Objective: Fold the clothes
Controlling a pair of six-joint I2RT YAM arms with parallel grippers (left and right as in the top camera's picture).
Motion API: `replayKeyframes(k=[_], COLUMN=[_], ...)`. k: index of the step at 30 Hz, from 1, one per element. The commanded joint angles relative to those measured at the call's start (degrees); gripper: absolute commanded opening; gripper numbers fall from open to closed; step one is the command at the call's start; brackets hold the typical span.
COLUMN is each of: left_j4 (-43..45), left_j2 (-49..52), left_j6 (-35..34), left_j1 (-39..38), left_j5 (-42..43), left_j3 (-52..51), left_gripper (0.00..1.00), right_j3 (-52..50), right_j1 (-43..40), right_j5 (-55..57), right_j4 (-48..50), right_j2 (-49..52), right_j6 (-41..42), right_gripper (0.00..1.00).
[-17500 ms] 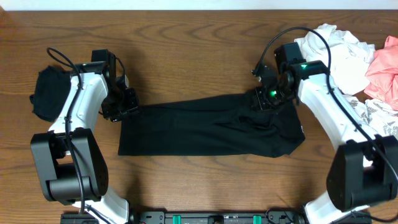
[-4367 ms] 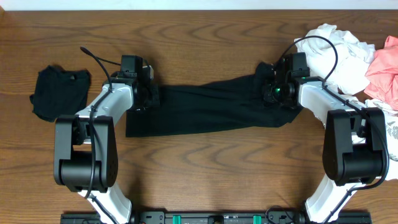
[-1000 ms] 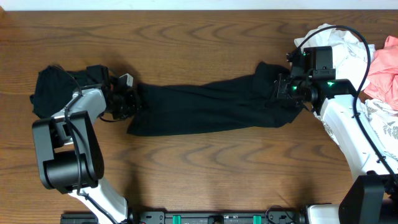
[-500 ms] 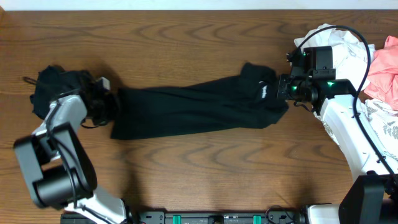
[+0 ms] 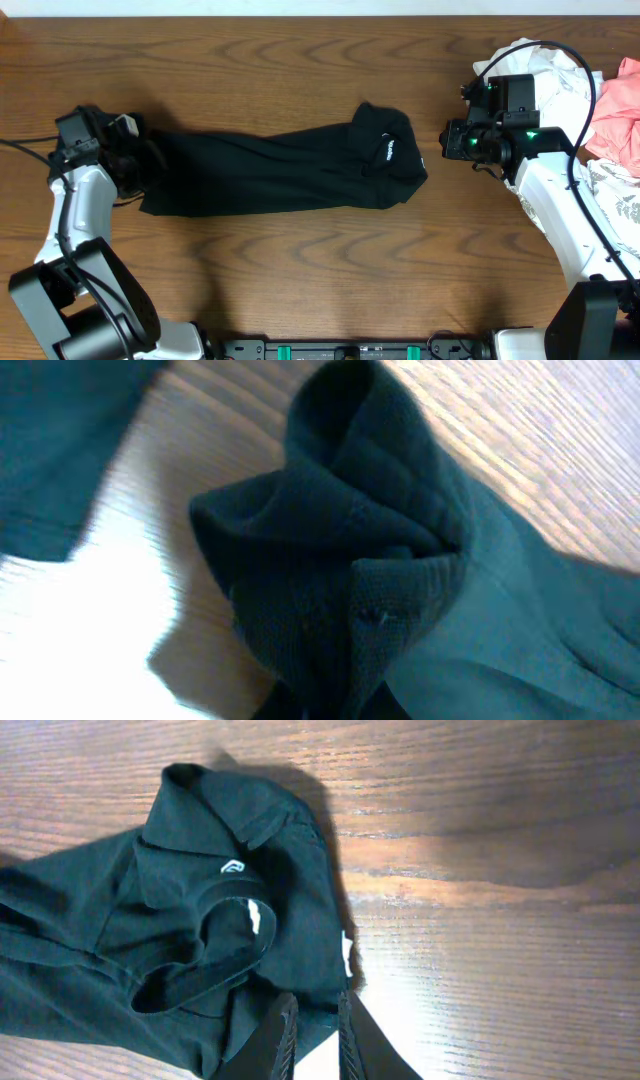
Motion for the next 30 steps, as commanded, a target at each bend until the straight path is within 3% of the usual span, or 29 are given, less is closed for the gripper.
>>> replayKeyframes(k=[1, 7, 17, 30], left_j4=[-0.81, -1.2, 0.61, 5.95], left_j2=[-1.99, -2.1, -0.22, 4.92], left_j6=[-0.68, -1.09, -3.87, -7.54], left_j1=[-3.5, -13.51, -31.34, -35.82], left_j5=[0.87, 0.52, -11.8, -11.8], left_j3=[1.92, 1.92, 1.88, 1.88], left_gripper=[0.06, 0.06, 0.08, 0.13], right_j3=[0.68, 0.68, 0.68, 0.68], right_j1=[-0.66, -0.66, -0.66, -0.63], right_j5=[0.04, 0.02, -0.15, -0.13], right_j4=[-0.07, -0.55, -0.66, -1.79], right_j2=[-0.66, -0.66, -0.66, -0.66], right_j6=[-0.76, -0.76, -0.76, -0.76], right_gripper=[0.14, 0.14, 0.13, 0.13])
